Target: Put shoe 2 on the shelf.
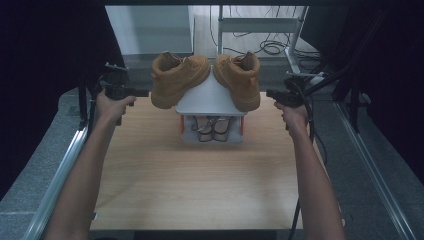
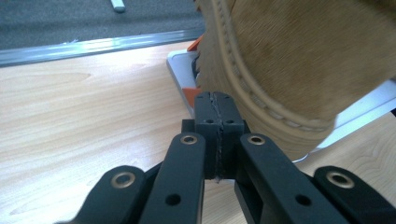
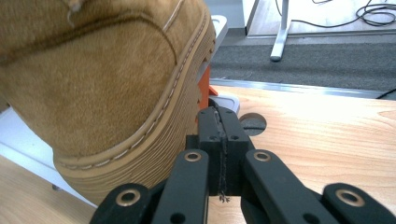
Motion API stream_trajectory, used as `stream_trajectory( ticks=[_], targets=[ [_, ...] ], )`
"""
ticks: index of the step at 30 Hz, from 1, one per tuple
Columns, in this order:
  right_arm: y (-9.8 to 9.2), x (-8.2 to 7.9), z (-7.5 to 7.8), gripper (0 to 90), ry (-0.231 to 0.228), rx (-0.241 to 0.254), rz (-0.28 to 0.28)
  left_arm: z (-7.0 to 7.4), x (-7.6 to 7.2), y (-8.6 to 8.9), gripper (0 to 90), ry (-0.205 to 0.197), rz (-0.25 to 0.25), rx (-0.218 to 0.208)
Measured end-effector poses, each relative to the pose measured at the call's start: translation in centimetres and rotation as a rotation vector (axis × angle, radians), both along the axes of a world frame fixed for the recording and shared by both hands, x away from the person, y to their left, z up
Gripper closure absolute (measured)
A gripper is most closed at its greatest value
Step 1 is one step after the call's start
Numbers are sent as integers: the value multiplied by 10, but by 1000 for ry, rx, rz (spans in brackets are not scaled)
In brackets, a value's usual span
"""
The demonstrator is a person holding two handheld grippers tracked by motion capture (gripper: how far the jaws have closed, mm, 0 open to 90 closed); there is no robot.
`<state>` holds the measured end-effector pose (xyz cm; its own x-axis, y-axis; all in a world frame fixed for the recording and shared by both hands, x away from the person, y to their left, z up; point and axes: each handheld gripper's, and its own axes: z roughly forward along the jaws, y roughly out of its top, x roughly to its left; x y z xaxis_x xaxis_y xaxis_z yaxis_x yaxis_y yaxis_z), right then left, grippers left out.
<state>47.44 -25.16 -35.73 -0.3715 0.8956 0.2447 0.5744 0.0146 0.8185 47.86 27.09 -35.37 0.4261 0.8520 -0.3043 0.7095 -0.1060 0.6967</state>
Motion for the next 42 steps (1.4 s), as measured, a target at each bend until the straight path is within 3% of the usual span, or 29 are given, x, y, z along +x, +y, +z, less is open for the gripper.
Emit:
stream_trajectory(
  ticks=[10,31,42],
  targets=[
    [11,3,-11,894,12,-48,24,-6,2,-4,900,1,-8,-15],
    [21,0,-9,896,-1,-83,40,-2,-1,-10,900,-13,-3,22],
    [30,-3,-9,896,-1,-100,67,2,-3,-21,900,-20,-33,10]
  ],
)
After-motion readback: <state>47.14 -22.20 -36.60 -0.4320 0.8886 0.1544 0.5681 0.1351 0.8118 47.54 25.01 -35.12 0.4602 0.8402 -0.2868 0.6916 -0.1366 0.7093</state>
